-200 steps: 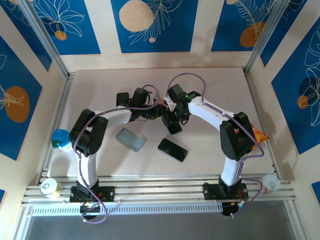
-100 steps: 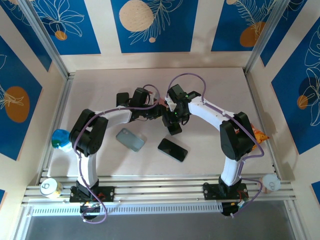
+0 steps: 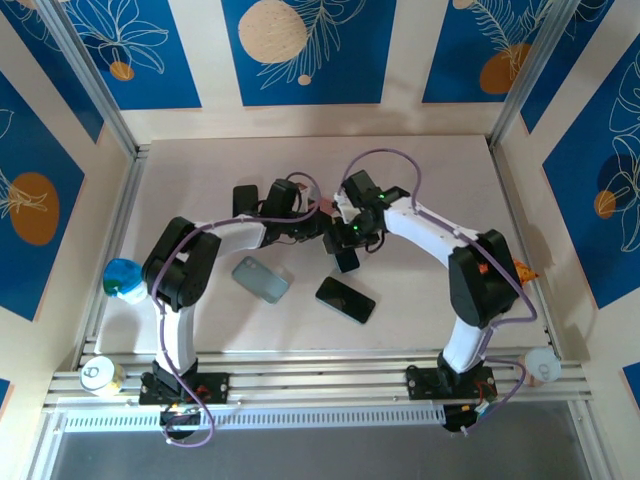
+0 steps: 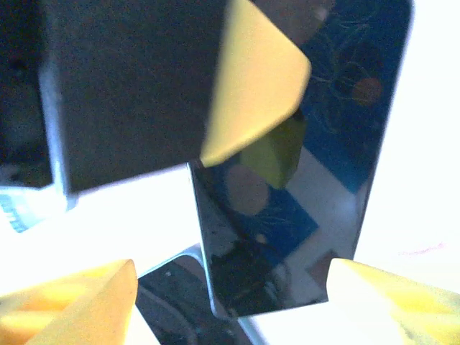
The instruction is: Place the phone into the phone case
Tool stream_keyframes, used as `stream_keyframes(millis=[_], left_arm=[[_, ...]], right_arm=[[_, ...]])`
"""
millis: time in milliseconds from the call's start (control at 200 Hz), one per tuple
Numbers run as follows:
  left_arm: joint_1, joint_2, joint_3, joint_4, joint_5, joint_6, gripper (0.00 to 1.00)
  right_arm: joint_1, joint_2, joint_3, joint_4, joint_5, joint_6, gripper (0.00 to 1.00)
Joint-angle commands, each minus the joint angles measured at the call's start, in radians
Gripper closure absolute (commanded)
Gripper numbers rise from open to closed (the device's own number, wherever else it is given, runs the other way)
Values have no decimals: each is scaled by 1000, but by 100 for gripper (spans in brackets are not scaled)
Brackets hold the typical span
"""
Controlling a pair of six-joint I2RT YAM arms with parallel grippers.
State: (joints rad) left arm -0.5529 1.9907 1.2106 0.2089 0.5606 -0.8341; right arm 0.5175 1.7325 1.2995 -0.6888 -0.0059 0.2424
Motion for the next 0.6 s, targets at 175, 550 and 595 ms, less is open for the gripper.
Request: stream_keyframes(millis=[175,550,595], left_arm=[[-8,-141,-78,192,-143,-143,100],[-53,-193,-156,444,-337,-337,100],[-60,-193,-152,451,-343,-350,100]], right_arm=[[-219,-255,-339,399,-485,337,29],[-291,-268,-572,860,-627,606,28],[-301,-262,-584,898,-633,626,28]])
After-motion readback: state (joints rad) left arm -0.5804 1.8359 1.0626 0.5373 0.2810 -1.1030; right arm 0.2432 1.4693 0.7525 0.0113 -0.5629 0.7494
